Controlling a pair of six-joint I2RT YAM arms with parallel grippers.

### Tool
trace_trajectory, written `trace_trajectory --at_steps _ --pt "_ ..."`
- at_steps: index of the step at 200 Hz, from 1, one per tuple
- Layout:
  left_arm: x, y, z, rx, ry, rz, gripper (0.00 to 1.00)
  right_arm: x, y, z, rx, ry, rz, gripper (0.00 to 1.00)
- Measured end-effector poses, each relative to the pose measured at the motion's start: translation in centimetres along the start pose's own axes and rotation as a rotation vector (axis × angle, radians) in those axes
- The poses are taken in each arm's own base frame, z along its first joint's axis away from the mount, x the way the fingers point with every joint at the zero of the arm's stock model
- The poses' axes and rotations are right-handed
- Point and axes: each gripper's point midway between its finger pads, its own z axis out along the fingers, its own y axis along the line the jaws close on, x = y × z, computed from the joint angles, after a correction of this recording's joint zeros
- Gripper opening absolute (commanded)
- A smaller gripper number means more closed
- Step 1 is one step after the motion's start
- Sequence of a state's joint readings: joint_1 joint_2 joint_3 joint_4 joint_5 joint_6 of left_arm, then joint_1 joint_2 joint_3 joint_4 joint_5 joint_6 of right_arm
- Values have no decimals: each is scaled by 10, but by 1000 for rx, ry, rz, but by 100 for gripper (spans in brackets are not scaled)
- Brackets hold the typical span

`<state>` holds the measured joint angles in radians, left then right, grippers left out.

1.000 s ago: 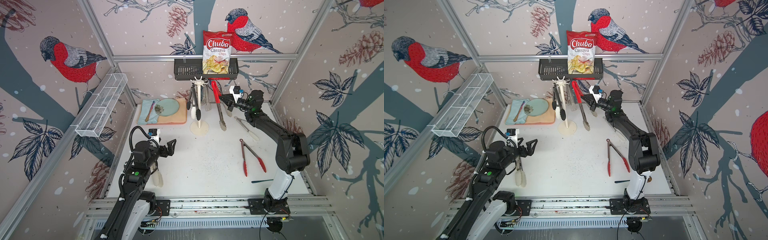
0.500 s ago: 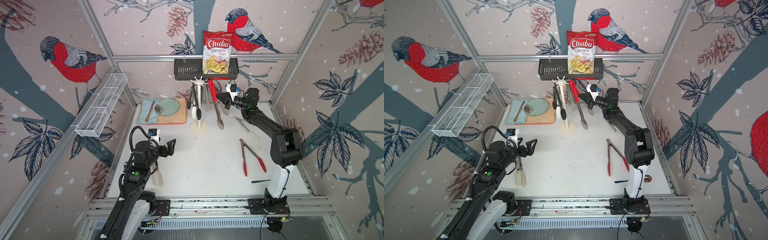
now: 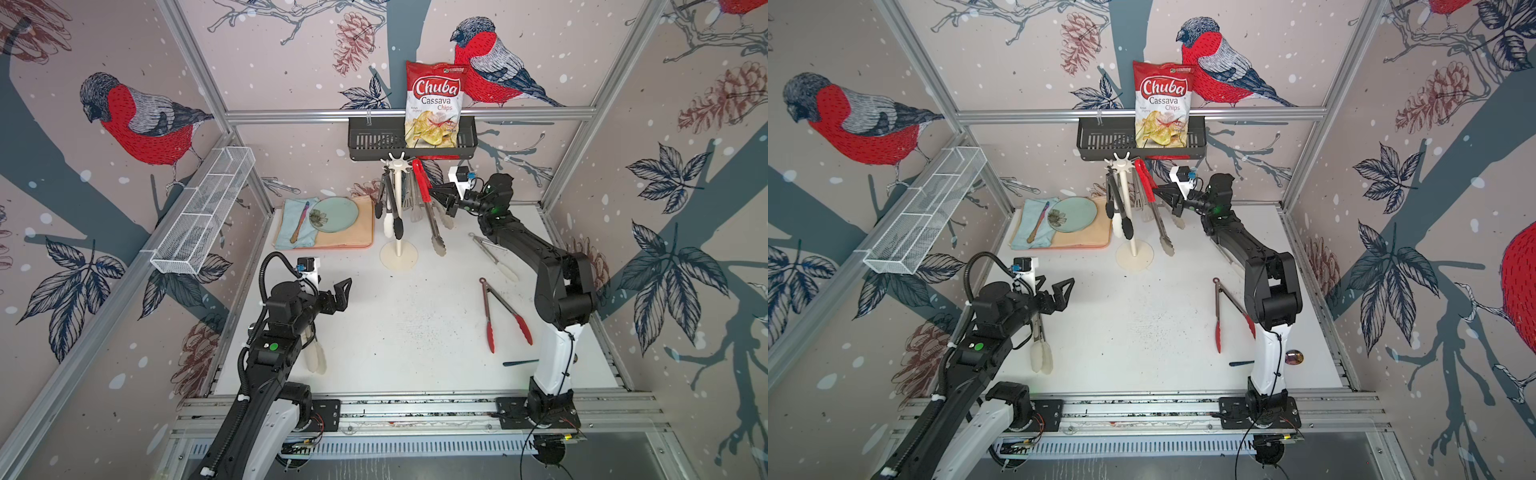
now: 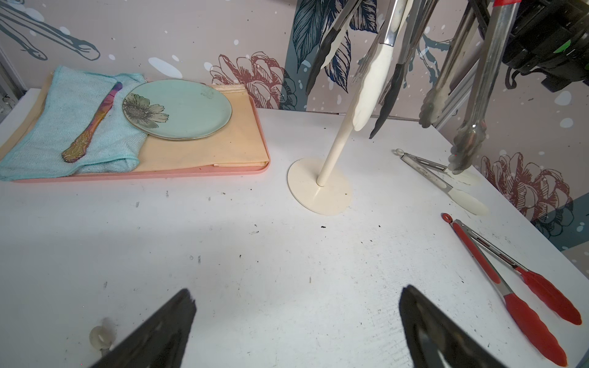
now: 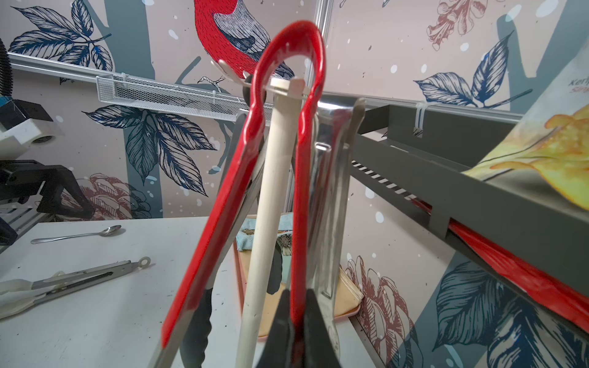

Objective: Hang food tongs on kitchen utensil racks
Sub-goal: Hang the food tongs on the rack.

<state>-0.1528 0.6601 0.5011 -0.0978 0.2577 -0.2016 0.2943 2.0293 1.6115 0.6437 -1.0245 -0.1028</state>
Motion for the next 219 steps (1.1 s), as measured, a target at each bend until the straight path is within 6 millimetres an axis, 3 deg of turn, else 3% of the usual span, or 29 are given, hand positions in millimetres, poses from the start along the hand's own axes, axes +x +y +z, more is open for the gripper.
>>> trace_trajectory --at_steps 93,147,219 --pt "0 0 0 -1 0 1 98 13 8 7 -36 12 35 0" --pt "0 1 0 -5 0 1 99 18 8 7 -36 14 56 37" --pt "1 3 -1 -21 2 -1 98 19 0 7 16 15 61 66"
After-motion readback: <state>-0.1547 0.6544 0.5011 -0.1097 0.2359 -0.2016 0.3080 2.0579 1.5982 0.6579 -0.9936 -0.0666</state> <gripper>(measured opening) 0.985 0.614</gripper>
